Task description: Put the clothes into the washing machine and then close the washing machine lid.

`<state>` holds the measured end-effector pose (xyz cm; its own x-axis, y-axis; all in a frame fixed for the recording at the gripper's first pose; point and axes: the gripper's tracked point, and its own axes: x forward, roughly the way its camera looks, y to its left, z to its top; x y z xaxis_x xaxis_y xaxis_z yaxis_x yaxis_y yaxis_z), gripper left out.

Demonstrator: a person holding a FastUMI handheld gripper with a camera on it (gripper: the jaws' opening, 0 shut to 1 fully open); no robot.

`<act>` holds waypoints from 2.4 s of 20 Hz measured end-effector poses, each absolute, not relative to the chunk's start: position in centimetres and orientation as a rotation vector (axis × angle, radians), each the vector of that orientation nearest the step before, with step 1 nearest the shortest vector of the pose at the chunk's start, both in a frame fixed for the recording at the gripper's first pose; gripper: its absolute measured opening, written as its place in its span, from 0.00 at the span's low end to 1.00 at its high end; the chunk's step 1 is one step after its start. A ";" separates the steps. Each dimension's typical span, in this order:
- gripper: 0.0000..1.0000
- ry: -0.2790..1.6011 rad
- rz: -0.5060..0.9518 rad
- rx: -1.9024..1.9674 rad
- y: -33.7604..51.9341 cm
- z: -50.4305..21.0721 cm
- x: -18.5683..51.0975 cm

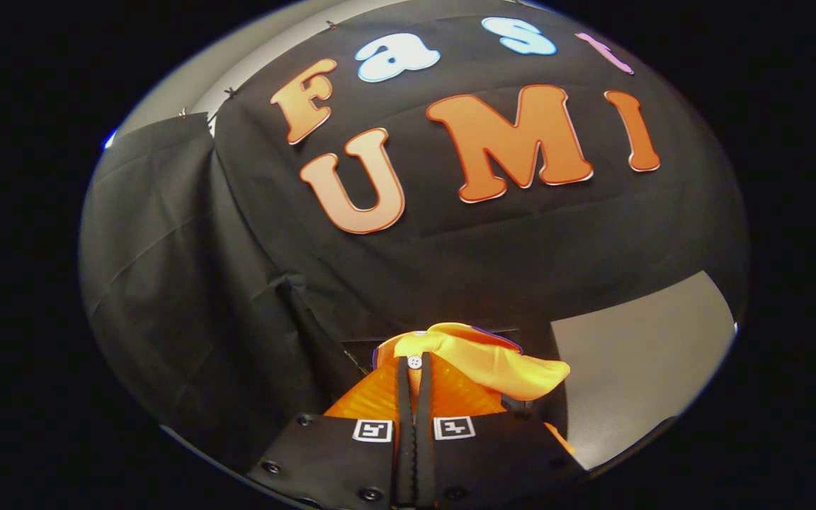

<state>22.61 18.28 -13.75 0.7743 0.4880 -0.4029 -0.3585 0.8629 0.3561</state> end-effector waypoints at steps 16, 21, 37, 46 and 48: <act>0.08 0.681 0.538 0.276 27.8 -28.1 25.5; 0.08 0.745 0.491 0.292 28.4 -35.2 26.3; 0.08 0.892 0.355 0.206 27.3 -50.8 25.5; 0.08 1.051 0.254 0.183 25.8 -59.0 24.8; 0.08 1.069 0.249 0.172 25.9 -59.8 24.8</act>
<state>24.80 25.93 -59.78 0.4575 0.2834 -0.8428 -0.1178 0.9588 0.2585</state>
